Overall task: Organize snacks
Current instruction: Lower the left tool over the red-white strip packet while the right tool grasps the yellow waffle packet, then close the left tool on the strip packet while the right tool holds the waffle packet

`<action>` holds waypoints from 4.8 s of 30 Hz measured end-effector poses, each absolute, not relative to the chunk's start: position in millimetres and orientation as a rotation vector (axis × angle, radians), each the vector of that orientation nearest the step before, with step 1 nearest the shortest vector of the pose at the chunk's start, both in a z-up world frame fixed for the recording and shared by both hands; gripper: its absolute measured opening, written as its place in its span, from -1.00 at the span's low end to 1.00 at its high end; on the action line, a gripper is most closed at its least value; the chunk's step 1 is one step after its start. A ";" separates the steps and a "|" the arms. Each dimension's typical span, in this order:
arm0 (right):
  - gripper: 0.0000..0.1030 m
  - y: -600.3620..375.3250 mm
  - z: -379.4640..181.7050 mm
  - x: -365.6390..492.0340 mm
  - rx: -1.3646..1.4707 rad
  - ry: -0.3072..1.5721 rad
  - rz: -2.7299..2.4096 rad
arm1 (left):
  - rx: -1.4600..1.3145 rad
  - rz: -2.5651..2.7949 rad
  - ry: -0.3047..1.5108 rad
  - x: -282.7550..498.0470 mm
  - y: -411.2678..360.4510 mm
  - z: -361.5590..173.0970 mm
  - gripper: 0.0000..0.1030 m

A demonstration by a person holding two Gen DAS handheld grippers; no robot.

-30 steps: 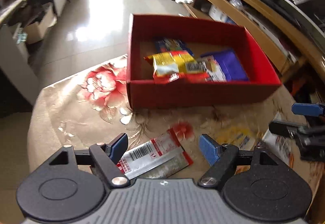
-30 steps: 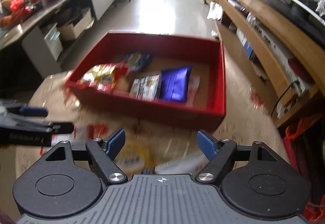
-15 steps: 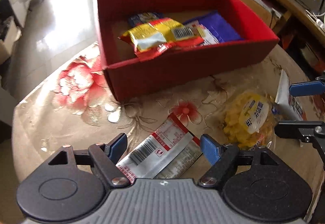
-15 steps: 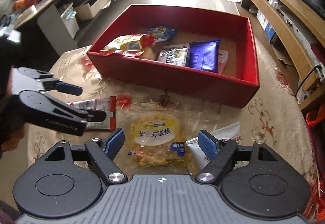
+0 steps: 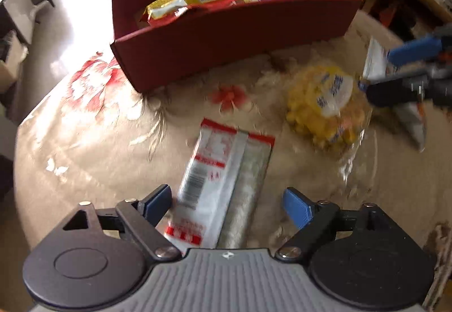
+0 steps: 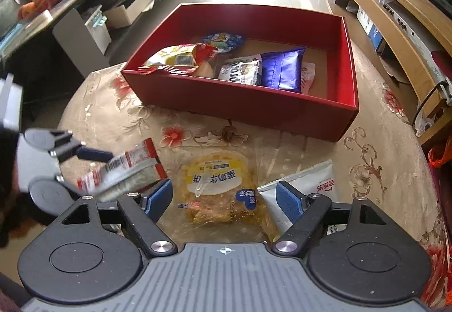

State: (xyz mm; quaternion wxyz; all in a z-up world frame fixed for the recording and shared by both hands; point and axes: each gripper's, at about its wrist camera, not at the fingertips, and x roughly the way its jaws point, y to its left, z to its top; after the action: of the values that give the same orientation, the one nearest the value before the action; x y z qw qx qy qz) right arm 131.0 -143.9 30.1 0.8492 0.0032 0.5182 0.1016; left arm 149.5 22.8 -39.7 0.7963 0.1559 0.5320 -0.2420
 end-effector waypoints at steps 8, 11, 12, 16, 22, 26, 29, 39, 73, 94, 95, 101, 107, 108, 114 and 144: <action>0.64 -143.3 41.6 120.9 0.023 1.063 0.227 | 0.239 -0.431 1.175 125.6 15.7 -34.1 -0.02; 0.64 -146.0 44.6 117.2 0.043 1.054 0.224 | 0.236 -0.415 1.186 111.7 14.7 -33.3 -0.05; 0.64 -146.7 45.3 115.7 0.046 1.051 0.222 | 0.223 -0.417 1.193 106.4 15.8 -33.1 -0.07; 0.64 -149.8 44.7 112.6 0.060 1.056 0.217 | 0.184 -0.415 1.210 88.5 20.2 -34.0 -0.09; 0.65 -154.7 40.4 115.9 0.077 1.066 0.200 | 0.102 -0.384 1.230 79.8 32.6 -29.8 -0.11; 0.65 -139.0 24.8 127.9 0.034 1.102 0.210 | 0.117 -0.371 1.230 79.5 29.9 -33.8 -0.06; 0.65 -127.3 15.8 139.8 0.005 1.114 0.219 | 0.101 -0.370 1.240 81.6 28.7 -34.8 0.10; 0.96 -94.6 -18.4 154.0 -0.165 1.152 0.204 | 0.144 -0.372 1.220 84.3 13.9 -40.1 0.55; 0.69 -148.9 21.3 34.2 0.066 1.145 0.301 | 0.119 -0.267 1.229 81.6 22.9 -41.1 0.55; 0.71 -174.8 3.7 23.2 0.318 1.231 0.106 | 0.054 -0.250 1.216 82.5 37.2 -41.5 0.68; 0.71 -174.4 2.9 22.8 0.344 1.245 0.102 | 0.048 -0.251 1.211 81.7 38.3 -41.4 0.69; 0.72 -191.3 -20.7 19.5 0.734 1.248 0.017 | 0.013 -0.230 1.201 80.1 40.9 -40.3 0.69; 0.77 -170.3 -15.6 53.9 0.691 1.210 -0.046 | 0.017 -0.217 1.184 76.5 42.3 -40.0 0.70; 0.76 -163.9 -16.7 61.9 0.642 1.218 -0.059 | 0.021 -0.216 1.182 76.0 41.2 -40.2 0.72; 0.65 -132.0 -28.2 101.6 0.296 1.266 -0.089 | 0.073 -0.222 1.176 74.4 32.2 -43.3 0.81; 0.25 -179.2 -8.1 54.7 0.090 1.222 0.106 | 0.045 -0.088 1.180 68.3 33.6 -34.5 0.07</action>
State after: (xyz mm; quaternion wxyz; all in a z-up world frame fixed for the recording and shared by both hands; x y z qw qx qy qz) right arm 54.7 -179.2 -8.1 0.8169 0.0420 0.5731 0.0495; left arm 68.3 33.6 -34.5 0.8298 0.0213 0.5561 -0.0417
